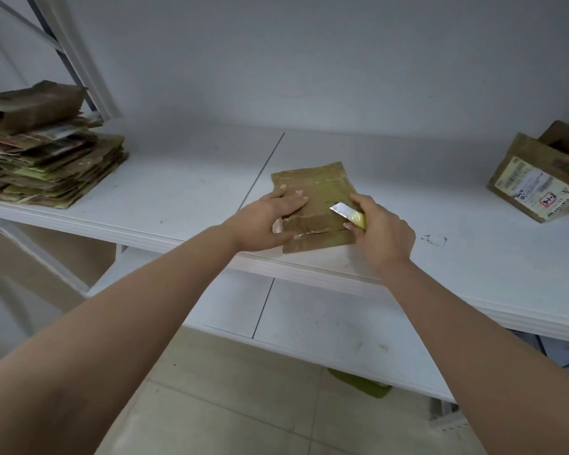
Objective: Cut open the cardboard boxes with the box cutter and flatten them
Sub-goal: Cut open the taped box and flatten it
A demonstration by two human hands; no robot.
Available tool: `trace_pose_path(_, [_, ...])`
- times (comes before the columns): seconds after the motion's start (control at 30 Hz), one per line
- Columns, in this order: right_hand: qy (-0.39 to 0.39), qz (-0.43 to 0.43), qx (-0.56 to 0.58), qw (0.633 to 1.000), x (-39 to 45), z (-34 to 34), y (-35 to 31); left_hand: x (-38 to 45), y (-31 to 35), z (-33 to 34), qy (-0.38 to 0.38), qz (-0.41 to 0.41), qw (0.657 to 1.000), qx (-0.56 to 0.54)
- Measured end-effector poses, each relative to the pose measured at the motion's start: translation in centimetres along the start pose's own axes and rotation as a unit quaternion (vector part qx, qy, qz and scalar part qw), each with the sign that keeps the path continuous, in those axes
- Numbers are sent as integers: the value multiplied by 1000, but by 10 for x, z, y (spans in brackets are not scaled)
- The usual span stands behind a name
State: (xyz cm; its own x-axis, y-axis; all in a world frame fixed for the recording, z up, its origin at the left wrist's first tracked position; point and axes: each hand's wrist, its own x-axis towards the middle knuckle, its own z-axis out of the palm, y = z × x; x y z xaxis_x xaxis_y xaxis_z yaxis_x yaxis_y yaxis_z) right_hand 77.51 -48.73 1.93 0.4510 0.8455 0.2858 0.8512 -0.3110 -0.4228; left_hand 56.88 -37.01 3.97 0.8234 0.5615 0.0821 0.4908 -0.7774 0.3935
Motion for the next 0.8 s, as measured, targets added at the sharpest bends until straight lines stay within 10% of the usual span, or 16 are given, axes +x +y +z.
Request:
trace_pose_path(0.13, [21, 51, 34, 998, -11, 2, -5, -1, 0, -11, -61, 24, 984, 163])
trace_pose_path(0.37, [35, 37, 98, 994, -36, 7, 4, 7, 36, 9, 76, -61, 949, 301])
trace_pose_path(0.8, [-23, -7, 23, 999, -65, 22, 1, 20, 50, 24, 30, -118, 979, 164])
